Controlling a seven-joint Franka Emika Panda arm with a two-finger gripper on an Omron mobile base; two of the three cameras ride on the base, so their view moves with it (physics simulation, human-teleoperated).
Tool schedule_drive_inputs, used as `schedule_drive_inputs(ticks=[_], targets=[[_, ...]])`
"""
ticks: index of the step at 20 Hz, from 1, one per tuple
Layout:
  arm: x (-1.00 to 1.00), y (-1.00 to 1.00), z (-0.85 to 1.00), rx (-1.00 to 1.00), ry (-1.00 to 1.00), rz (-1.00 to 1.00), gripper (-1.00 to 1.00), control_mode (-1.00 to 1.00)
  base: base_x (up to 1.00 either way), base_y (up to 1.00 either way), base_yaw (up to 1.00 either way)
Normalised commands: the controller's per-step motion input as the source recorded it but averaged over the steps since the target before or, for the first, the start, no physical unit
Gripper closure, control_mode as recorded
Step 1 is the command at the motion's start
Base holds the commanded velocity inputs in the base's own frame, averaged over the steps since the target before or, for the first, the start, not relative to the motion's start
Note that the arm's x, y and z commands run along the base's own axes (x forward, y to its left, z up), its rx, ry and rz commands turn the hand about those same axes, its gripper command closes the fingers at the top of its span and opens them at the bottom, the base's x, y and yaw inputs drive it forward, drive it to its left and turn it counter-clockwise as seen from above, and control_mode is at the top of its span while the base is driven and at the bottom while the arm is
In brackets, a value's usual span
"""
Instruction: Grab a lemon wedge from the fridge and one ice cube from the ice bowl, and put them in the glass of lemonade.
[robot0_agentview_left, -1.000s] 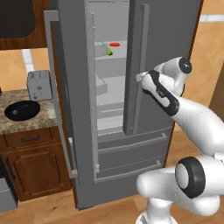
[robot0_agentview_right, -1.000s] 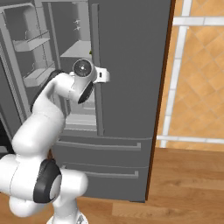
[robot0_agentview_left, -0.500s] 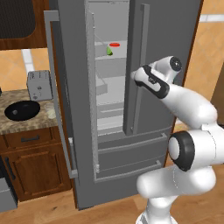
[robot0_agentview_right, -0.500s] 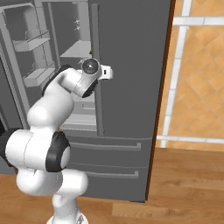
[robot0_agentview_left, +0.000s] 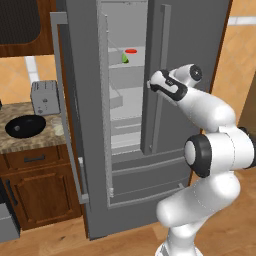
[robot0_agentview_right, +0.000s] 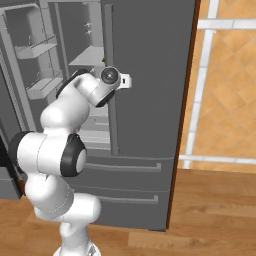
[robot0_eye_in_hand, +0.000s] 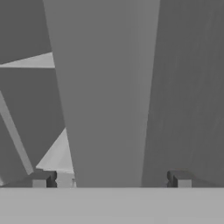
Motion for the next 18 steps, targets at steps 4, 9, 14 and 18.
schedule_drive_inputs(ticks=[4,9,14,18], targets=[[0.64,-0.01,-0.17,0.0,0.0,0.04,-1.0,-1.0,0.0,0.0,0.0],[0.08,-0.13,-0.05,0.0,0.02,0.02,1.0,-1.0,0.0,0.0,0.0],[-1.0,-0.75,0.2,0.0,0.21,0.0,1.0,-1.0,0.0,0.0,0.0],[-1.0,-0.97,0.21,0.0,0.19,-0.01,1.0,-1.0,0.0,0.0,0.0]])
